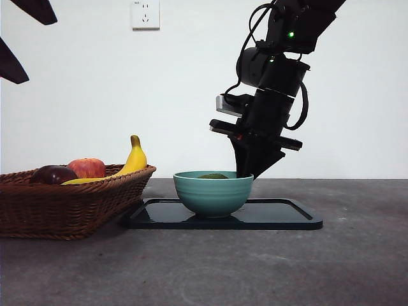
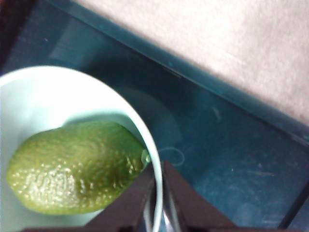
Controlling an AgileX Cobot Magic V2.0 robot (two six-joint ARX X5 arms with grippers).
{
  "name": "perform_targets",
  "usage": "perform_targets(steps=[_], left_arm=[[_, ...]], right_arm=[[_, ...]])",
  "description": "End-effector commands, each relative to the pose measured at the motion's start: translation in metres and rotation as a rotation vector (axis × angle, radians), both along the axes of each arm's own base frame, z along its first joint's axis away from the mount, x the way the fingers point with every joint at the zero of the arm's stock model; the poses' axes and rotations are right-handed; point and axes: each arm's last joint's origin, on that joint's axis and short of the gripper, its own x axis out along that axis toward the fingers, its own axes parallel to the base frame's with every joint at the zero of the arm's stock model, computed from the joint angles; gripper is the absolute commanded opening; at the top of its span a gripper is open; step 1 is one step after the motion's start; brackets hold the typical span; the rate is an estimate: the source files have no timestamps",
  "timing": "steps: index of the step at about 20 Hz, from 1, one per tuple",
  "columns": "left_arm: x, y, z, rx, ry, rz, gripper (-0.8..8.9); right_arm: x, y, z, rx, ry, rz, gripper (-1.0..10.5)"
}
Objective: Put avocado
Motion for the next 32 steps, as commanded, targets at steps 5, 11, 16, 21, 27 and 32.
perform_targets(steps=[5, 11, 16, 21, 27, 32], left_arm=[[0.001, -0.002, 0.001, -0.004, -0.008, -0.016, 3.42], [0.001, -0.002, 0.001, -0.004, -0.008, -0.016, 3.43], [0.001, -0.002, 0.001, -0.004, -0.008, -0.016, 3.43], [0.001, -0.002, 0.001, -0.004, -0.008, -0.016, 3.43], [0.001, -0.002, 0.001, -0.004, -0.008, -0.016, 3.43], [0.001, -0.002, 0.001, -0.004, -0.008, -0.016, 3.43]], right_arm=[[0.002, 0.002, 0.009, -0.016, 0.007, -0.029, 1.5], [-0.041, -0.017, 0.098, 0.025, -0.073, -0.025, 1.5], [-0.117, -0.032, 0.181, 0.103, -0.218, 0.036, 1.5], [-0.188, -0.046, 0.195, 0.159, -0.301, 0.118, 1.5], [-0.256, -0.068, 0.156, 0.225, -0.324, 0.201, 1.5], [-0.288, -0.080, 0.123, 0.237, -0.298, 0.269, 1.5]])
